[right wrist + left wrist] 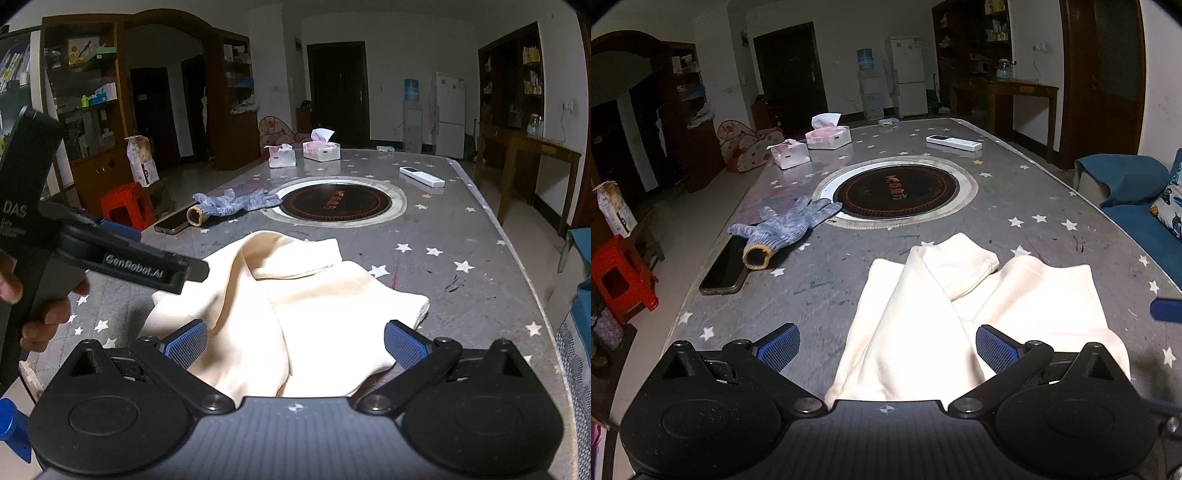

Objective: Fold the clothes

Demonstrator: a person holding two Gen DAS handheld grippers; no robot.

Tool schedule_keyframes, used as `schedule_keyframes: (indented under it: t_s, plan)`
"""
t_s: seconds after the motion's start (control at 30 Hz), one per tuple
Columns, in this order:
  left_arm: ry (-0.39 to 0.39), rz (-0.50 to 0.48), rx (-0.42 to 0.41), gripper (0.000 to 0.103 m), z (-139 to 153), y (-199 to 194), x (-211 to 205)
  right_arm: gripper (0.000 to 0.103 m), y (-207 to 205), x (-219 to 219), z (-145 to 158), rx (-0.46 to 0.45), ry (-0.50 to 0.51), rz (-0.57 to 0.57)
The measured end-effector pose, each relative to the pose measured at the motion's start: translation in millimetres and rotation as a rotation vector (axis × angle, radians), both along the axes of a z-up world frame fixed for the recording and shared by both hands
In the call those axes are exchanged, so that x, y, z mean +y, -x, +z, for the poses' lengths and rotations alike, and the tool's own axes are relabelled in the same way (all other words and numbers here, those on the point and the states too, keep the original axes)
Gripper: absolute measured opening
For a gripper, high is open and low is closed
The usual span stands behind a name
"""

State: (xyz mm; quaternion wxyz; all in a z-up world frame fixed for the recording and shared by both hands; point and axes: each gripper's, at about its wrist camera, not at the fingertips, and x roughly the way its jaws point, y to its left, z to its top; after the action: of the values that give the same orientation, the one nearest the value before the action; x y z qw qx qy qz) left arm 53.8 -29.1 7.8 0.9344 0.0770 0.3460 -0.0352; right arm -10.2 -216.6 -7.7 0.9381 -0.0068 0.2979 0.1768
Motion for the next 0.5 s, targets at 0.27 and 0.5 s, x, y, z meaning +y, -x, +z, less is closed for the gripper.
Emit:
schedule_keyframes:
  t_s: [0.27, 0.5]
  plan:
    - [0.011, -0.021, 0.020, 0.097, -6.2, -24.8, -0.5, 0.096, -14.4, 2.8, -6.2, 0.037, -0.013, 0.007]
    - [0.069, -0.061, 0.062, 0.074, -12.5, -47.5, 4.7, 0.088, -27.0, 4.0, -11.7, 0.068, -0.017, 0.016]
